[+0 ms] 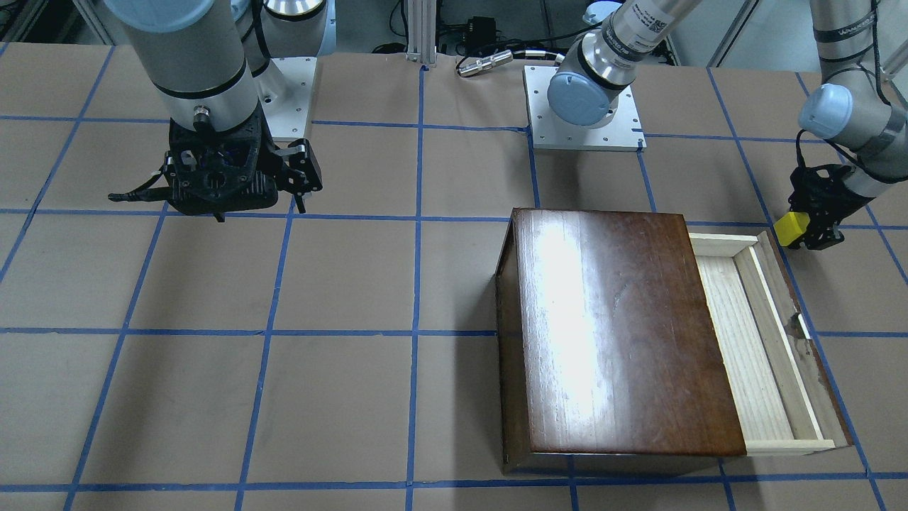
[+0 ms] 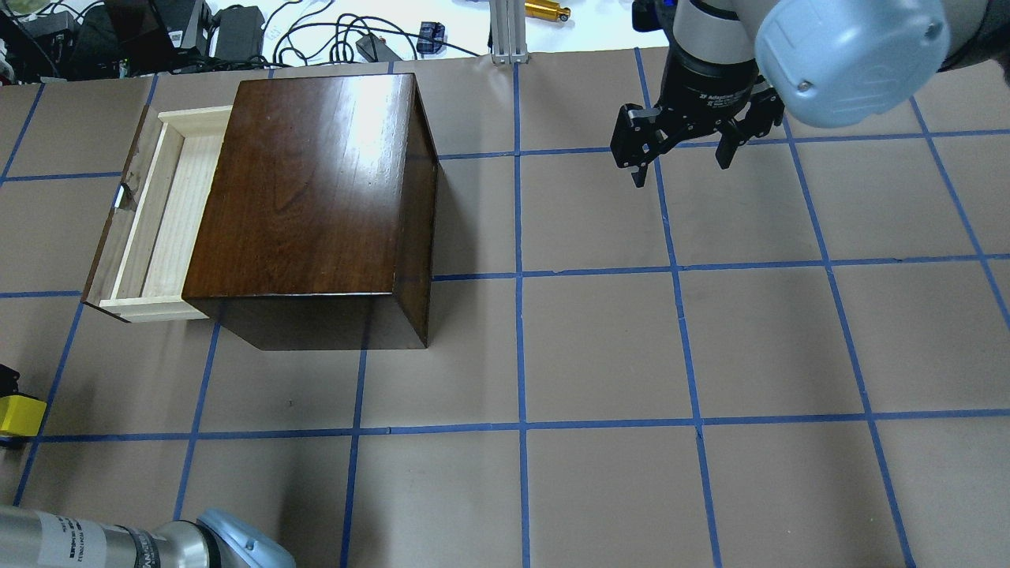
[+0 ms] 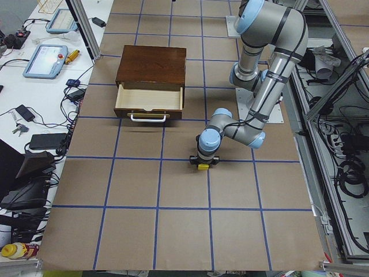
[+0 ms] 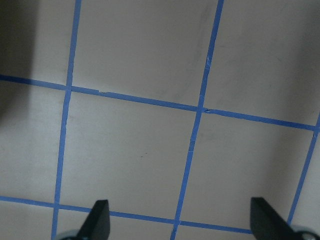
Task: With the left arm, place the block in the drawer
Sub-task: 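Lift the yellow block and carry it toward the open drawer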
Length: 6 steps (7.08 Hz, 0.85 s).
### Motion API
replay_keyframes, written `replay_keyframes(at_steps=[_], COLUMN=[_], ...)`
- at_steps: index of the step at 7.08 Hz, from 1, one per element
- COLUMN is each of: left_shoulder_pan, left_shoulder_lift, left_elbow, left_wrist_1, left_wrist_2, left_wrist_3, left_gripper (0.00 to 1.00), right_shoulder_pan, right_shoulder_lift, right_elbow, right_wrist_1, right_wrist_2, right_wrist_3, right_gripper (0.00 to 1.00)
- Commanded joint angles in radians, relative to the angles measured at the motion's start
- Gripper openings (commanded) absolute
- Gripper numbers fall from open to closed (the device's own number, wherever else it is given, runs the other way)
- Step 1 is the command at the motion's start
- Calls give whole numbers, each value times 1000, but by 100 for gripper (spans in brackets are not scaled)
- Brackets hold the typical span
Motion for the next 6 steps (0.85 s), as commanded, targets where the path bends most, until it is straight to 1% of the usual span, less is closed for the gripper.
replay_keyframes(at_steps=[1,5,6], left_shoulder_pan=[1,1,2], left_shoulder_lift=[0,0,14], left_elbow=[0,1,6], left_wrist_1=[-1,-1,-6], left_wrist_2=[-5,-6,-8], left_wrist_3=[0,0,-16], left_gripper=[0,0,0], right_shoulder_pan=[0,0,0], right_shoulder_lift=[0,0,0], right_elbow=[0,0,0], right_wrist_1=[0,0,0], right_wrist_2=[0,0,0], right_wrist_3=[0,0,0], right_gripper=[100,100,100])
